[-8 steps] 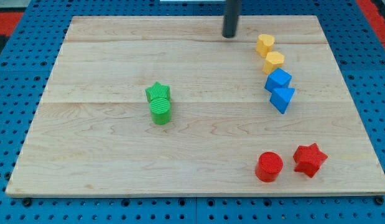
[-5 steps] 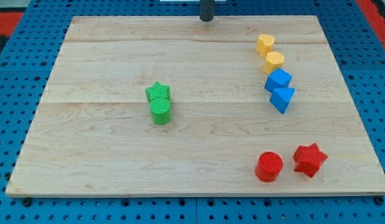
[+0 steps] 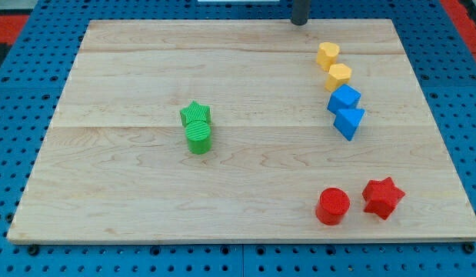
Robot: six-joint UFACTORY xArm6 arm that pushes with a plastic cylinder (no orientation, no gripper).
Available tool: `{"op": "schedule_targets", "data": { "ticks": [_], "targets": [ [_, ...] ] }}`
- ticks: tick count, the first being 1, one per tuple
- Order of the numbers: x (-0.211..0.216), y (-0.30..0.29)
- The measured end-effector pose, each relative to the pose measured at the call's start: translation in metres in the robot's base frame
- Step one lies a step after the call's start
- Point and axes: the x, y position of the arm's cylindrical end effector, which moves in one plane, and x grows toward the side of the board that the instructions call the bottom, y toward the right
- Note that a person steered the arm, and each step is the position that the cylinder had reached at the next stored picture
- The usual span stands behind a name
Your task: Place the red star at the bottom right of the triangle
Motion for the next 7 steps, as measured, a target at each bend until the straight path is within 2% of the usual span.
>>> {"op": "schedule_targets", "data": {
  "ticks": [2, 3, 4, 6, 7],
  "targets": [
    [0.013, 0.049],
    [0.072, 0.098],
    [0.165, 0.125],
    [0.335, 0.137],
    [0.385, 0.112]
  ]
}}
